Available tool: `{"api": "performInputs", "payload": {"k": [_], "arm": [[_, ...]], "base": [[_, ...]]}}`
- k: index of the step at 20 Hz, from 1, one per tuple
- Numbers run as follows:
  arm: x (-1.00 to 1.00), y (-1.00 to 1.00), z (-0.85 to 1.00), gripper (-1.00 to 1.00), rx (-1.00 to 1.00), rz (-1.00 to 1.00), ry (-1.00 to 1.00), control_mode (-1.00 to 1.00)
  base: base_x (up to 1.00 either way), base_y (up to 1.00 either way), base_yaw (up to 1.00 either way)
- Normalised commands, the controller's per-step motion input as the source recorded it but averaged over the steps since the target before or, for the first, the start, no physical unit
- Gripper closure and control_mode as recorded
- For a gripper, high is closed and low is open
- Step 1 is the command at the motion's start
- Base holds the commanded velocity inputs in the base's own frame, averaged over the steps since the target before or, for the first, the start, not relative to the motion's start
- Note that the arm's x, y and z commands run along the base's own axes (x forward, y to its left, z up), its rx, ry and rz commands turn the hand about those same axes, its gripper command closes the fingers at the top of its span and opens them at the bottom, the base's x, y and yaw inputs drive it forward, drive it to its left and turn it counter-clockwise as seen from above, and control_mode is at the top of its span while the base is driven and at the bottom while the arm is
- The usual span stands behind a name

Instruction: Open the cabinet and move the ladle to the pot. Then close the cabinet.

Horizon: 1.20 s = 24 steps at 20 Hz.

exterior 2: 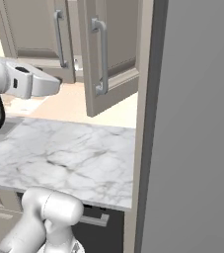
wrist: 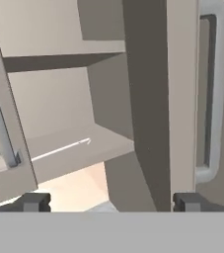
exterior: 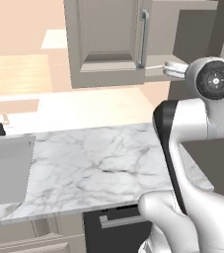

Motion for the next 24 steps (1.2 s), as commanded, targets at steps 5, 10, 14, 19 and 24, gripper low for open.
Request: {"api": "performInputs", "payload": {"k": [5,10,14,19,24], "arm": [[0.49,0.00,0.00,-1.00,0.00,-0.05,0.00,-1.00],[0.51,-0.04,0.00,-1.00,0.00,-0.05,0.00,-1.00],[0.45,-0.20,0.00,-1.00,0.00,-0.05,0.00,-1.00],[0.27,-0.37,0.00,-1.00,0.00,-0.06,0.00,-1.00],[0.16,-0.37,0.00,-1.00,0.00,-0.06,0.00,-1.00]], "base": [[0.00,0.00,0.00],[0.00,0.00,0.00],[0.00,0.00,0.00],[0.00,0.00,0.00],[0.00,0.00,0.00]]}}
